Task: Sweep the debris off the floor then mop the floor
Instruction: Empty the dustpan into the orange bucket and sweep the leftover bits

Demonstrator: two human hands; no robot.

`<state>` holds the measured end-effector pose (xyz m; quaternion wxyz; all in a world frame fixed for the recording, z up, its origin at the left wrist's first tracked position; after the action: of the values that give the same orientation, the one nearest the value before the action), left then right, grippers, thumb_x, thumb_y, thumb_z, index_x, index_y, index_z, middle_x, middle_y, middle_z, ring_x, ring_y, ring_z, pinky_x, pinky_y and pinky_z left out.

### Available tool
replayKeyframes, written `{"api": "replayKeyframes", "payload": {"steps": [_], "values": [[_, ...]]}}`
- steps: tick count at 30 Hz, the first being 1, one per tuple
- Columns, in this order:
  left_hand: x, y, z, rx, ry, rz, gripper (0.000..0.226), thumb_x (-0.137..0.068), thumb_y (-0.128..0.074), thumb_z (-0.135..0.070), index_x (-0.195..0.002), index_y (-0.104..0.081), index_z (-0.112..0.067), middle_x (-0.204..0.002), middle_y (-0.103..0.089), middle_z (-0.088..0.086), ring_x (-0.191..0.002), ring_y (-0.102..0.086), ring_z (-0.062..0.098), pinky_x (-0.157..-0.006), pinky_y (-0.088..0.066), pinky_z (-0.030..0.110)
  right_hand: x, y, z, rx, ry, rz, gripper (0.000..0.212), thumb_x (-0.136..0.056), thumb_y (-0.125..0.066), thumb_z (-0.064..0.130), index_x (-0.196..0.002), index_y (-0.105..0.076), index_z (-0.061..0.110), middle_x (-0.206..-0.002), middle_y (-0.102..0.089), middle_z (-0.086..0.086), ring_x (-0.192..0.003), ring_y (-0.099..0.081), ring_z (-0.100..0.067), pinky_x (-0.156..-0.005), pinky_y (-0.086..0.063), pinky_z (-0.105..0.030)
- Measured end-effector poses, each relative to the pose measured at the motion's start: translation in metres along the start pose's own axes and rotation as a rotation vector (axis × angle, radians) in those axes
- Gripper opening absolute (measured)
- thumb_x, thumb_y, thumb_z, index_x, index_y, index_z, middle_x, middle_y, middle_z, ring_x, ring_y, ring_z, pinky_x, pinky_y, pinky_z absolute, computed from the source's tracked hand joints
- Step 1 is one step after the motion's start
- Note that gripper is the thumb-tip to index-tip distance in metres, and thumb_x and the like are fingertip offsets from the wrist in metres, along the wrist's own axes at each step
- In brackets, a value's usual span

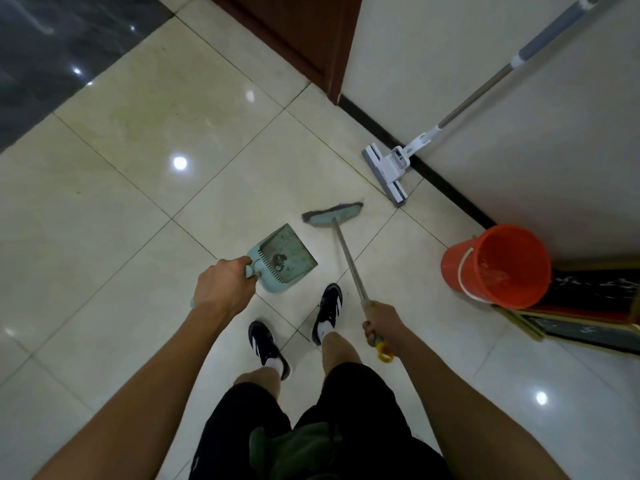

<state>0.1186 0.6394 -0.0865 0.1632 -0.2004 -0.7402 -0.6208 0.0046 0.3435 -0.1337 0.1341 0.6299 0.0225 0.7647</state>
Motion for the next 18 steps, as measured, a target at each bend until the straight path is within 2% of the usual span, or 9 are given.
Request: {"api": "replayKeyframes", "payload": {"steps": [3, 6, 8, 9, 10, 11, 12, 15, 18], "values": [[-0.007, 0.006, 0.014, -0.013, -0.034, 0.01, 0.017, -0.097, -0.056, -0.039, -0.1, -0.066, -0.026, -0.082, -0.065, 0.003, -0.072, -0.06, 0.029, -0.064, -0.049, 0.032, 0.015, -0.002, -0.009, -0.004, 0.122, -0.024, 0.026, -0.103, -0.046, 0.033, -0.092, -0.059, 0.013, -0.058, -0.044, -0.008, -0.042, -0.034, -0.015, -0.042, -0.032, -0.022], [-0.011, 0.012, 0.025, -0.005, -0.056, 0.01, 0.016, -0.098, -0.055, -0.037, -0.097, -0.066, -0.025, -0.08, -0.066, 0.003, -0.072, -0.062, 0.028, -0.064, -0.049, 0.032, 0.02, -0.003, -0.017, 0.209, 0.321, -0.118, 0.028, -0.103, -0.044, 0.033, -0.089, -0.057, 0.012, -0.061, -0.049, -0.009, -0.044, -0.041, -0.016, -0.043, -0.04, -0.029], [-0.014, 0.016, 0.026, 0.001, -0.062, 0.011, 0.016, -0.098, -0.056, -0.036, -0.095, -0.065, -0.024, -0.079, -0.066, 0.003, -0.071, -0.061, 0.028, -0.063, -0.048, 0.032, 0.018, -0.003, -0.021, 0.295, 0.37, -0.207, 0.016, -0.1, -0.048, 0.021, -0.106, -0.059, 0.011, -0.071, -0.058, -0.015, -0.05, -0.05, -0.02, -0.043, -0.049, -0.034], [-0.017, 0.018, 0.026, -0.002, -0.065, 0.01, 0.015, -0.097, -0.056, -0.036, -0.094, -0.065, -0.024, -0.078, -0.065, 0.003, -0.07, -0.06, 0.027, -0.063, -0.048, 0.032, 0.018, -0.004, -0.021, 0.25, 0.325, -0.214, 0.027, -0.097, -0.051, 0.013, -0.123, -0.056, 0.013, -0.08, -0.062, -0.019, -0.052, -0.053, -0.022, -0.043, -0.052, -0.033], [-0.02, 0.019, 0.025, -0.004, -0.069, 0.008, 0.015, -0.097, -0.056, -0.035, -0.093, -0.065, -0.024, -0.078, -0.065, 0.003, -0.069, -0.06, 0.027, -0.063, -0.049, 0.032, 0.015, -0.006, -0.019, 0.139, 0.24, -0.178, 0.046, -0.094, -0.053, 0.006, -0.139, -0.048, 0.018, -0.09, -0.064, -0.022, -0.052, -0.053, -0.022, -0.043, -0.051, -0.031], [-0.023, 0.021, 0.024, -0.008, -0.072, 0.005, 0.015, -0.097, -0.057, -0.035, -0.092, -0.065, -0.023, -0.078, -0.066, 0.003, -0.069, -0.061, 0.028, -0.064, -0.05, 0.032, 0.012, -0.008, -0.015, 0.059, 0.171, -0.114, 0.061, -0.093, -0.055, 0.001, -0.147, -0.039, 0.022, -0.095, -0.064, -0.023, -0.05, -0.053, -0.022, -0.044, -0.049, -0.029], [-0.027, 0.022, 0.022, -0.015, -0.073, 0.003, 0.015, -0.097, -0.057, -0.035, -0.092, -0.065, -0.023, -0.078, -0.066, 0.003, -0.069, -0.061, 0.028, -0.064, -0.051, 0.033, 0.008, -0.009, -0.007, 0.027, 0.151, -0.064, 0.065, -0.092, -0.055, -0.002, -0.149, -0.037, 0.023, -0.095, -0.065, -0.022, -0.048, -0.051, -0.021, -0.044, -0.046, -0.027], [-0.041, 0.027, 0.012, -0.023, -0.077, 0.0, 0.015, -0.096, -0.057, -0.034, -0.093, -0.065, -0.022, -0.078, -0.066, 0.004, -0.069, -0.061, 0.028, -0.065, -0.052, 0.034, -0.004, -0.001, 0.029, 0.172, 0.276, -0.153, 0.057, -0.092, -0.056, 0.003, -0.145, -0.045, 0.018, -0.088, -0.063, -0.016, -0.051, -0.048, -0.019, -0.041, -0.042, -0.024], [-0.058, 0.033, 0.002, -0.058, -0.071, -0.018, 0.015, -0.094, -0.058, -0.035, -0.096, -0.066, -0.022, -0.08, -0.066, 0.005, -0.07, -0.063, 0.031, -0.067, -0.054, 0.036, -0.021, 0.015, 0.058, 0.432, 0.38, -0.24, 0.029, -0.094, -0.052, 0.009, -0.123, -0.056, 0.009, -0.096, -0.064, -0.019, -0.062, -0.056, -0.025, -0.045, -0.049, -0.03]]}}
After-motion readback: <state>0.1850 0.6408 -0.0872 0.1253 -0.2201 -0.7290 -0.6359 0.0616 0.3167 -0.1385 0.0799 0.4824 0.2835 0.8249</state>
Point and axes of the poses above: each hand's wrist, its own x-axis away from the middle knuckle, its own y-axis out of the back of the hand, z = x × y, the point moved 1 cm from there along -x, towards the middle knuckle
